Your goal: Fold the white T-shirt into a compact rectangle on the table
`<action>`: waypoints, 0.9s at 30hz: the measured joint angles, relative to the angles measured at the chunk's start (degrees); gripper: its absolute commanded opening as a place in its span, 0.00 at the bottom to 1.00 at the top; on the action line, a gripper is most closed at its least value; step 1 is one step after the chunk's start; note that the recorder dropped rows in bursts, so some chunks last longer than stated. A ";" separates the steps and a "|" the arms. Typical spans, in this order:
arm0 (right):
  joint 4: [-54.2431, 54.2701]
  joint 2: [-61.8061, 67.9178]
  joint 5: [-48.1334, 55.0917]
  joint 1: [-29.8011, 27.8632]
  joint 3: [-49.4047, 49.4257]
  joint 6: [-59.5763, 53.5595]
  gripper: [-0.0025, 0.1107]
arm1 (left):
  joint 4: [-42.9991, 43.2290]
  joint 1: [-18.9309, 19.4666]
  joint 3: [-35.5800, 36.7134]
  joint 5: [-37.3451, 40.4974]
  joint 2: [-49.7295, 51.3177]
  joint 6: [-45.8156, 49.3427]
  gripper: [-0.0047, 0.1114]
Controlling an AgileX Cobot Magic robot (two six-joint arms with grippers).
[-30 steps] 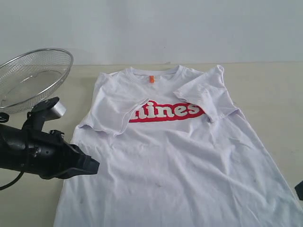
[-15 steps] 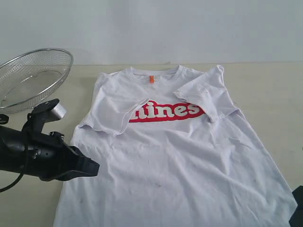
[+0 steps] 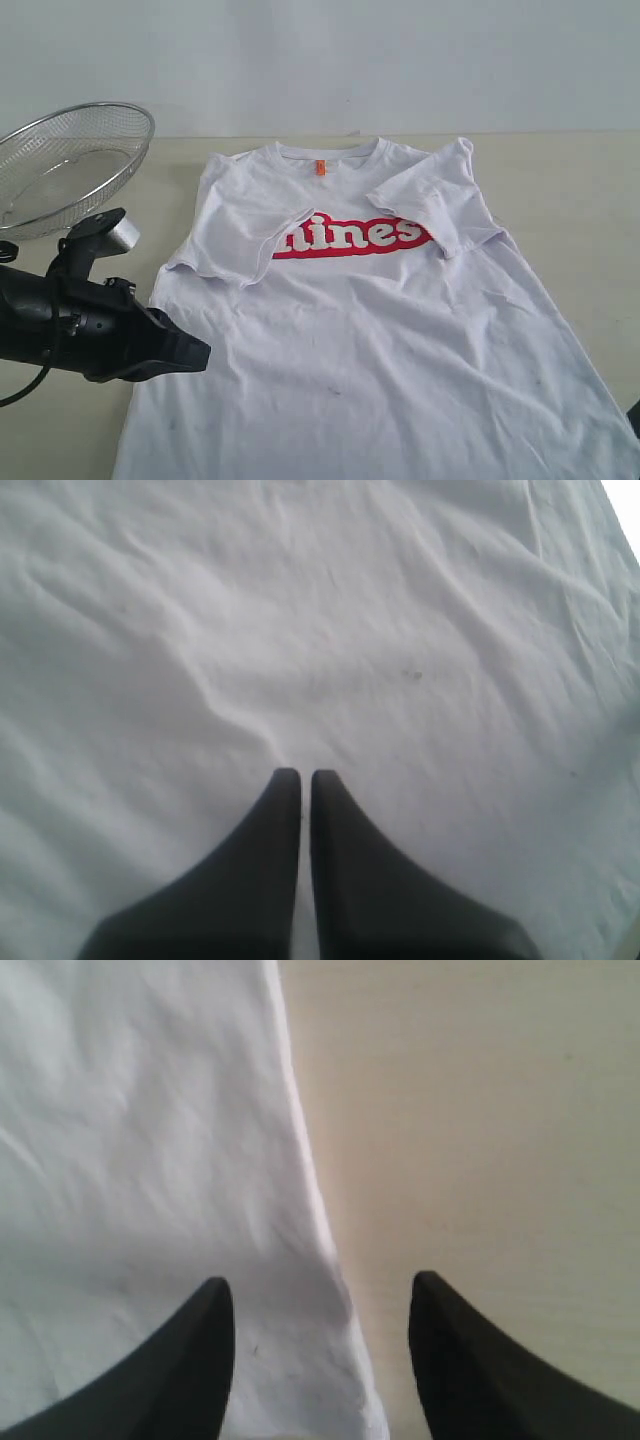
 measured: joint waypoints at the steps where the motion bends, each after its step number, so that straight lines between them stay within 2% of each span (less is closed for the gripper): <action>1: -0.03 0.00 0.12 0.00 0.00 0.12 0.44 | -0.02 0.00 0.00 0.00 0.00 0.00 0.08; 13: 0.84 5.73 0.17 -0.09 1.59 0.82 0.44 | -0.26 0.00 0.25 0.00 0.00 0.13 0.08; 21: 11.49 13.19 6.99 -0.36 0.92 -4.35 0.43 | -0.26 0.00 0.25 0.00 0.00 0.35 0.08; 23: 12.73 14.37 7.80 -0.36 0.92 -6.11 0.40 | -0.26 0.00 0.25 0.00 0.00 0.45 0.08; 27: 12.08 15.07 7.77 -0.36 0.05 -7.10 0.20 | -0.26 0.00 0.25 0.00 0.00 0.58 0.08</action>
